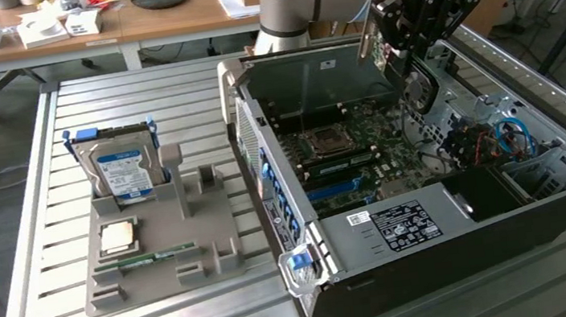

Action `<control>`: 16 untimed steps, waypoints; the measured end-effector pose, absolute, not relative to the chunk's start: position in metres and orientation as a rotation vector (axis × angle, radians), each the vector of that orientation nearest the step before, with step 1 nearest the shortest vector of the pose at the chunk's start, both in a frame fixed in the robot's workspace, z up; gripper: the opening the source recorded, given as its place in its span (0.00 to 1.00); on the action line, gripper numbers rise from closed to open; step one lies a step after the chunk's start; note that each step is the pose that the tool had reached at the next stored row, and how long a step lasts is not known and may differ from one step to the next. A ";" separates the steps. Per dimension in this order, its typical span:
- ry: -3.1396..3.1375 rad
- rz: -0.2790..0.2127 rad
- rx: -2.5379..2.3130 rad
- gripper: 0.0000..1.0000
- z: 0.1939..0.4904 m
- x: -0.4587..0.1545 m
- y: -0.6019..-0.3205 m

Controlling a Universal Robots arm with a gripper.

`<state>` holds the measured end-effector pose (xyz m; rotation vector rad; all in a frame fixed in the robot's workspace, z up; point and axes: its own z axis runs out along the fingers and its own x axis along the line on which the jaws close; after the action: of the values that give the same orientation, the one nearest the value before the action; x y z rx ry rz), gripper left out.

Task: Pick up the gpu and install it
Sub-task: 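Insert the gpu into the slot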

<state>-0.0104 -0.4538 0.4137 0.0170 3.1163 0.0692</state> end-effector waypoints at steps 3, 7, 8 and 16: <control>3.116 0.069 0.017 0.26 0.414 -0.010 -0.454; 3.116 0.069 0.013 0.26 0.414 -0.010 -0.454; 3.117 0.069 0.004 0.26 0.414 -0.010 -0.454; 3.115 0.063 -0.166 0.26 0.413 -0.010 -0.454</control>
<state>-0.0104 -0.4539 0.4133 -0.1659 3.1149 0.0625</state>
